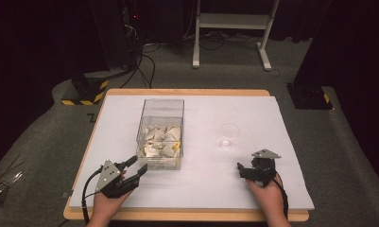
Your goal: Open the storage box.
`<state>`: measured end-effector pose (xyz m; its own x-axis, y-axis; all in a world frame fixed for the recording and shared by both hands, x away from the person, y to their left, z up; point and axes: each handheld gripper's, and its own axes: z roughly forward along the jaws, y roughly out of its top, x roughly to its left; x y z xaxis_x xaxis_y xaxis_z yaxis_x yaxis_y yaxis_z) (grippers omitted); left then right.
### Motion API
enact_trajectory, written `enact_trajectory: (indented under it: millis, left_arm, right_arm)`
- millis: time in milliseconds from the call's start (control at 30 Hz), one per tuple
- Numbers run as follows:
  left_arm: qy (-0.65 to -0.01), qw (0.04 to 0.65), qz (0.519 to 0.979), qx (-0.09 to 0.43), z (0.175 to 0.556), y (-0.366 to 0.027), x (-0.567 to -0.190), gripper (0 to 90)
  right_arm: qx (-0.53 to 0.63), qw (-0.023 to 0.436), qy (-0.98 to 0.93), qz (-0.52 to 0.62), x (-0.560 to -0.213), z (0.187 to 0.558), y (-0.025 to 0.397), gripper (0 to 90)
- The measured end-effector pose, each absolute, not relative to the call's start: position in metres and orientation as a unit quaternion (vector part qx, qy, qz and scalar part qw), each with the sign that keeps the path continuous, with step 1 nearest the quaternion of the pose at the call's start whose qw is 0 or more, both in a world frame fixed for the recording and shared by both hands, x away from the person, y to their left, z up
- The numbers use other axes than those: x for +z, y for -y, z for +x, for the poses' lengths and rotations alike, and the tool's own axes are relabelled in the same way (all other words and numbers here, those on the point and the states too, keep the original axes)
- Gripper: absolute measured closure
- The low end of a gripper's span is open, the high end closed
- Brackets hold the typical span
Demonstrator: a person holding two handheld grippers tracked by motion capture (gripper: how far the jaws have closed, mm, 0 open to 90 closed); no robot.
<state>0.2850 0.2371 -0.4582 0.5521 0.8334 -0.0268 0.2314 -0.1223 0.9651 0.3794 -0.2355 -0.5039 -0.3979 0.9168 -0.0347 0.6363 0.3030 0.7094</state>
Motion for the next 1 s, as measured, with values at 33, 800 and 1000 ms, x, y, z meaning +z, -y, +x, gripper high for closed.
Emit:
enact_trajectory:
  millis: [33,800,1000]
  left_arm:
    - [-0.385,0.54,0.695,0.278,0.286,-0.238,-0.457,46.0]
    - [-0.396,0.522,0.687,0.313,0.316,-0.245,-0.446,41.9]
    - [-0.399,0.522,0.687,0.31,0.327,-0.245,-0.449,42.8]
  right_arm:
    - [0.313,0.224,-0.775,0.501,-0.504,0.379,0.235,14.0]
    - [0.313,0.223,-0.775,0.502,-0.504,0.379,0.236,14.0]
    - [0.313,0.223,-0.775,0.502,-0.504,0.379,0.235,14.0]
